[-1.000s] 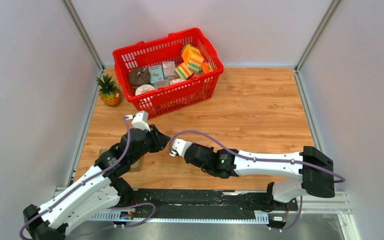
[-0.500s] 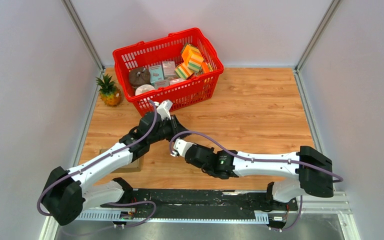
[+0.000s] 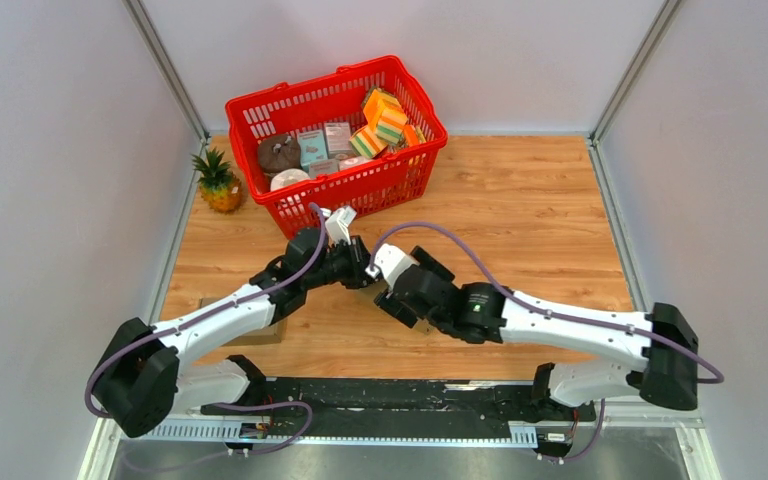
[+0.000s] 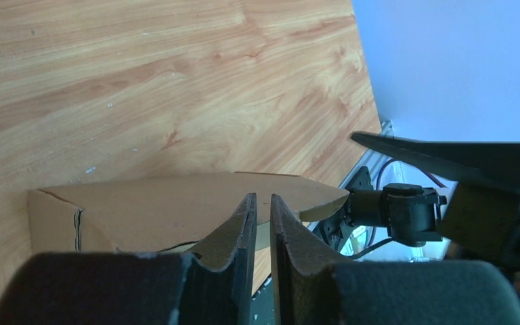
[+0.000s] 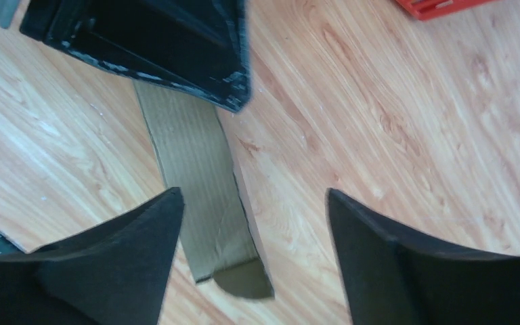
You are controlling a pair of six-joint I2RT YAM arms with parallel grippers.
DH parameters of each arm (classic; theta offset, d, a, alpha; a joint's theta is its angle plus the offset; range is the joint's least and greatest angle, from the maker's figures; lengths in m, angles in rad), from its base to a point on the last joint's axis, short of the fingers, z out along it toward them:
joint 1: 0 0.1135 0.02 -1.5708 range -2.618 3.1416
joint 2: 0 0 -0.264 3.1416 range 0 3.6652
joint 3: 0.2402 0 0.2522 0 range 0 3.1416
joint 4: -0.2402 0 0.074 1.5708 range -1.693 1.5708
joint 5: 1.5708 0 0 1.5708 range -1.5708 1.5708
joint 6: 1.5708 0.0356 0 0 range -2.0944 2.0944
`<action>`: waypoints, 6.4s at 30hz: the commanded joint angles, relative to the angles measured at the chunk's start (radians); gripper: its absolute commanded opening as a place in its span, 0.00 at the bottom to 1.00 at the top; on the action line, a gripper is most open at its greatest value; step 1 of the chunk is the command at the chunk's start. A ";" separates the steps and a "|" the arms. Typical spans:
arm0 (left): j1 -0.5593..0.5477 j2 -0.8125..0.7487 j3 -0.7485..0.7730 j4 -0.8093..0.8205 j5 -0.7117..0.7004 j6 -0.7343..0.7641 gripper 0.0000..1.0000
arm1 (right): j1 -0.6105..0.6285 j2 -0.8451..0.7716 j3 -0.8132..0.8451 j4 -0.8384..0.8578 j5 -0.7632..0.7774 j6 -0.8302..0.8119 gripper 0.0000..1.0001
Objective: Fold the paper box
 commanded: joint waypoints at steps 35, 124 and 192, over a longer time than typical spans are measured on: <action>-0.144 0.333 0.445 -0.300 -0.065 0.284 0.15 | -0.157 -0.392 -0.464 0.234 -0.333 0.991 0.08; 0.017 0.277 -0.037 -0.205 -0.114 0.138 0.32 | -0.972 0.037 -0.202 0.183 -1.161 0.489 1.00; 0.074 -0.478 -0.348 -0.222 -0.155 -0.110 0.72 | -0.806 0.278 -0.284 0.585 -1.131 0.599 0.32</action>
